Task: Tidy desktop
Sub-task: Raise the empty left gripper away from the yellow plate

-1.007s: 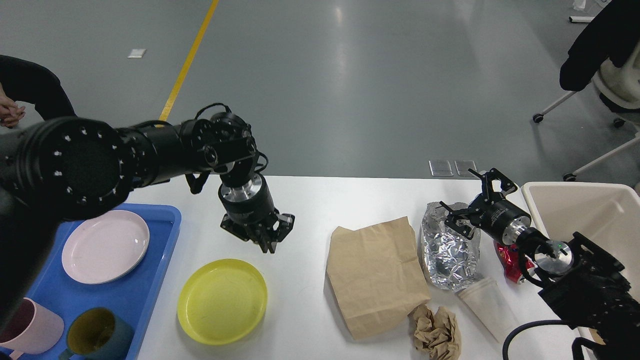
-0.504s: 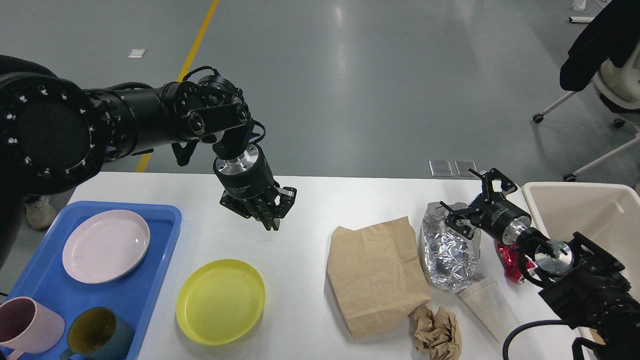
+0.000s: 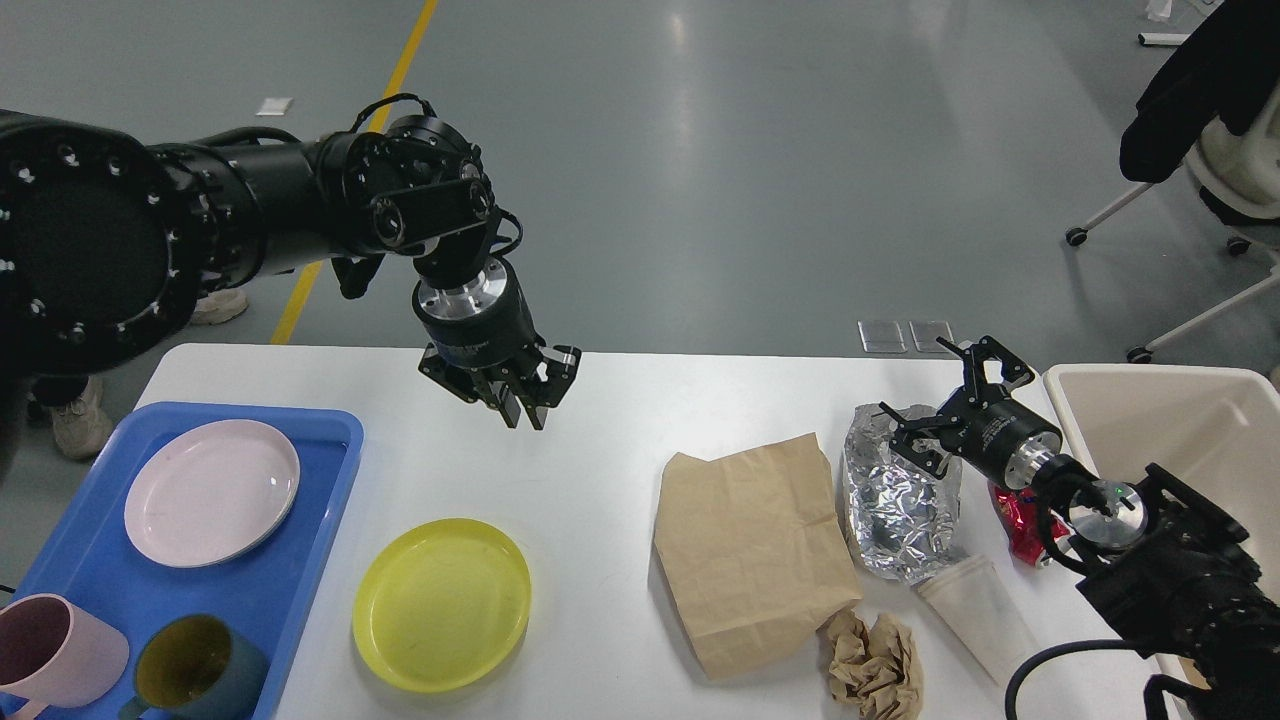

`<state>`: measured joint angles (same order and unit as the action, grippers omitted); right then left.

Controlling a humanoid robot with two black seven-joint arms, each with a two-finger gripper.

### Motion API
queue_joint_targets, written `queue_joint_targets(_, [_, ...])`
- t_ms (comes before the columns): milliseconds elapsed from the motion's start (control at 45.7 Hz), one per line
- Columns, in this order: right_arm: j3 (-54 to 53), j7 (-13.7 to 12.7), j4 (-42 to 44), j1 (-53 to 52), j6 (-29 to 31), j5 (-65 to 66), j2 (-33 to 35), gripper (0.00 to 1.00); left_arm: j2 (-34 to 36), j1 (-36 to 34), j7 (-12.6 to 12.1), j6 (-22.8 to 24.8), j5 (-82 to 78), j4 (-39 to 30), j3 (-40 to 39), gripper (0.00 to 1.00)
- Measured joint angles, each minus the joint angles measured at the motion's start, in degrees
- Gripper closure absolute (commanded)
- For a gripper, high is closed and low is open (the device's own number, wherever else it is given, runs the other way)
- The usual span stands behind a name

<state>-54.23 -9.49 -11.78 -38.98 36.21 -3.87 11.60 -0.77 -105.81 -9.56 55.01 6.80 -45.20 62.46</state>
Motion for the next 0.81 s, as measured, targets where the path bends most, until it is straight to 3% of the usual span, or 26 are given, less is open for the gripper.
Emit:
queue_joint_targets(328, [0.00,0.00,0.00,0.01,0.00,0.00,0.00,0.00,3.97,-11.22,0.60,-0.01,-0.13,-4.79,0.86,0.04])
queue_joint_targets(810, [0.00,0.00,0.00,0.06,0.00,0.00,0.04,0.00,5.48,-15.24,-0.36,-0.01,-5.35,-6.30,3.14,0.04])
